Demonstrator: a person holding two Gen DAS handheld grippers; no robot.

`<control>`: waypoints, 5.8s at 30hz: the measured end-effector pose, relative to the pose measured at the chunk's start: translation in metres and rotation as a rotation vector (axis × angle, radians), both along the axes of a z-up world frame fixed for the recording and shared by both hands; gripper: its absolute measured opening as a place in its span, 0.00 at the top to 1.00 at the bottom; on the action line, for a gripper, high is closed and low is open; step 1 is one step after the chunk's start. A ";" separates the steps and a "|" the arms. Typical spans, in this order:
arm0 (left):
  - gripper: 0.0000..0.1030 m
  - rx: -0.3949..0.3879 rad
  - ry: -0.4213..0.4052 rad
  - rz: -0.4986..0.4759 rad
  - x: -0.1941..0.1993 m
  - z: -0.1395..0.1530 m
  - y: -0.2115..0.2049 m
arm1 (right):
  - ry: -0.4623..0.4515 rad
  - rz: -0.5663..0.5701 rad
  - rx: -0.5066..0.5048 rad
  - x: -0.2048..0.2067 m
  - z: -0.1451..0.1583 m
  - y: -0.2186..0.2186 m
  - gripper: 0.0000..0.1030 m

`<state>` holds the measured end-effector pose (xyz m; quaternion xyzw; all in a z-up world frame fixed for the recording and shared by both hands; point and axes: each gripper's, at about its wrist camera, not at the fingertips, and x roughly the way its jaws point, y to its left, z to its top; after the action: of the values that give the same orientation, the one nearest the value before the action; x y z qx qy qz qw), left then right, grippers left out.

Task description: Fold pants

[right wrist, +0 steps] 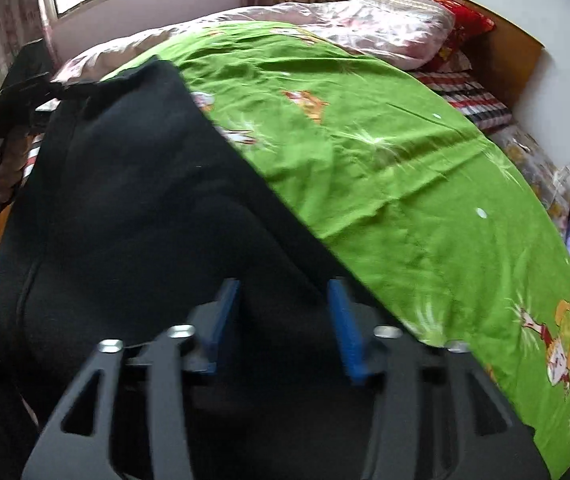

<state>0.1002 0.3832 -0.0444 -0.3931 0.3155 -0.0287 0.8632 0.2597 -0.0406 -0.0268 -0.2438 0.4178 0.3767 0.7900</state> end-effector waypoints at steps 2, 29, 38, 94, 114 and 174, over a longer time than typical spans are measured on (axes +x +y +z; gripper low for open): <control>0.43 -0.003 -0.004 0.001 0.000 0.001 0.000 | 0.034 0.025 0.036 0.000 -0.001 -0.004 0.39; 0.84 0.242 -0.198 0.088 -0.025 0.076 -0.015 | -0.185 0.027 0.021 -0.020 0.032 0.016 0.81; 0.72 0.070 -0.054 0.111 -0.016 -0.010 0.025 | -0.105 -0.140 0.170 0.000 0.026 -0.023 0.40; 0.01 0.902 -0.036 -0.901 0.124 0.016 -0.556 | -0.074 -0.706 0.032 -0.167 -0.018 -0.297 0.10; 0.01 0.876 -0.018 -0.878 0.141 0.012 -0.560 | -0.236 -0.755 0.166 -0.257 -0.025 -0.364 0.06; 0.02 0.283 0.056 -0.055 0.015 0.033 -0.038 | -0.149 -0.638 0.186 -0.233 -0.022 -0.215 0.04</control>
<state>0.1156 0.3454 -0.0112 -0.2596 0.3511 0.0036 0.8996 0.0267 -0.2552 -0.0488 -0.0548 0.3780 0.1282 0.9153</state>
